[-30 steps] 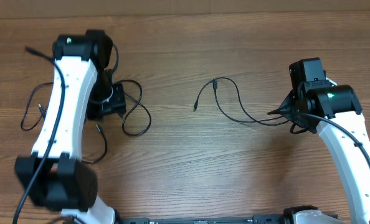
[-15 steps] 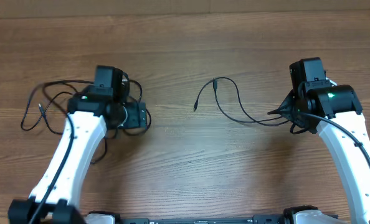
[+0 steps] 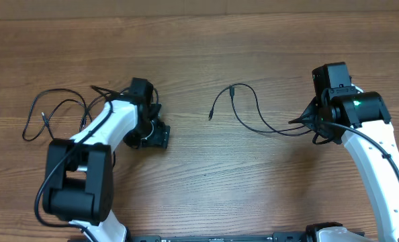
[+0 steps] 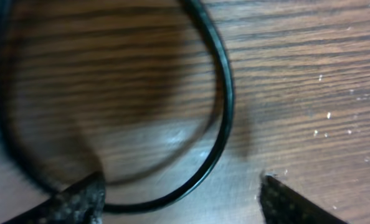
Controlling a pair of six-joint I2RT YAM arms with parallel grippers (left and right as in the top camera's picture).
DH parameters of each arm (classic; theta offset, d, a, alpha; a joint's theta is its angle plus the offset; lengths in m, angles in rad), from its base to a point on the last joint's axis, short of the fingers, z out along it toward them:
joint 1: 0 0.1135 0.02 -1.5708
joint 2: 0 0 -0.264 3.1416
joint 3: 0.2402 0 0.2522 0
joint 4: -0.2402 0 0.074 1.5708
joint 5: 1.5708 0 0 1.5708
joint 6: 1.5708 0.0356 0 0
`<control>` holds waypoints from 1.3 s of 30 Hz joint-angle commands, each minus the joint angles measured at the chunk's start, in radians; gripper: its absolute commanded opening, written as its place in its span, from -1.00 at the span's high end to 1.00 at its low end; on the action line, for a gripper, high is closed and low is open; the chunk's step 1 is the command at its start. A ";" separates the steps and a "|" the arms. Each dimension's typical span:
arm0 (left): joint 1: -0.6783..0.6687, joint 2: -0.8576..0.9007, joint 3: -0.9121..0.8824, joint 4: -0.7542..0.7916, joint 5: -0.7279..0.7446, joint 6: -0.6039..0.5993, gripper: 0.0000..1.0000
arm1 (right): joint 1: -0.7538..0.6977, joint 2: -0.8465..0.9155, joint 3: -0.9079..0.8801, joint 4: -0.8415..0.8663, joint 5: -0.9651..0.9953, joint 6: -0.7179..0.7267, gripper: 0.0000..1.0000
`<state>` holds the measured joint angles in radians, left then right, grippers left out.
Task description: Untangle cables
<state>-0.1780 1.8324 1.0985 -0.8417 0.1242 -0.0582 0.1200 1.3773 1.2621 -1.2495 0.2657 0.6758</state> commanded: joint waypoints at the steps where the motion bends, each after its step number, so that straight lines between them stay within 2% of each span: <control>1: -0.035 0.031 -0.010 0.022 0.016 0.021 -0.44 | -0.003 -0.023 0.013 0.003 0.002 -0.003 0.93; 8: -0.097 0.031 -0.010 0.040 -0.002 0.010 -0.15 | -0.003 -0.023 0.013 0.002 0.002 -0.004 0.92; 9: -0.105 0.031 -0.010 0.038 -0.001 0.010 -0.05 | -0.003 -0.023 0.013 0.002 0.002 -0.004 0.92; 11: -0.118 0.031 -0.010 0.028 -0.001 0.010 0.35 | -0.003 -0.023 0.013 0.002 0.002 -0.004 0.92; 14: -0.126 0.031 -0.010 0.005 -0.001 -0.003 0.83 | -0.003 -0.023 0.013 0.002 0.003 -0.004 0.92; 15: -0.126 0.031 -0.009 -0.007 -0.001 -0.017 0.92 | -0.003 -0.023 0.013 0.002 0.002 -0.004 0.92; 19: -0.126 0.030 0.063 -0.081 0.001 -0.035 0.92 | -0.003 -0.023 0.013 0.002 0.002 -0.004 0.92; 22: -0.126 0.029 0.194 -0.176 0.012 -0.035 0.91 | -0.003 -0.023 0.013 0.001 0.002 -0.004 0.92; 25: -0.126 0.027 0.398 -0.281 0.047 -0.031 0.91 | -0.003 -0.023 0.013 0.000 0.002 -0.004 0.92; 26: -0.126 0.026 0.541 -0.336 0.071 -0.026 0.92 | -0.003 -0.023 0.013 -0.002 0.002 -0.004 0.92; 28: -0.126 0.024 0.693 -0.380 0.103 -0.008 0.92 | -0.003 -0.023 0.013 -0.002 0.002 -0.004 0.93; 34: -0.123 0.023 1.167 -0.488 0.117 -0.008 0.92 | -0.003 -0.023 0.013 -0.002 0.002 -0.004 0.92; 39: -0.116 0.018 1.516 -0.518 0.105 -0.008 0.92 | -0.003 -0.023 0.013 -0.003 0.002 -0.004 0.92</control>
<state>-0.2996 1.8637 2.4336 -1.3548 0.2195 -0.0746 0.1192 1.3769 1.2621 -1.2530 0.2653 0.6765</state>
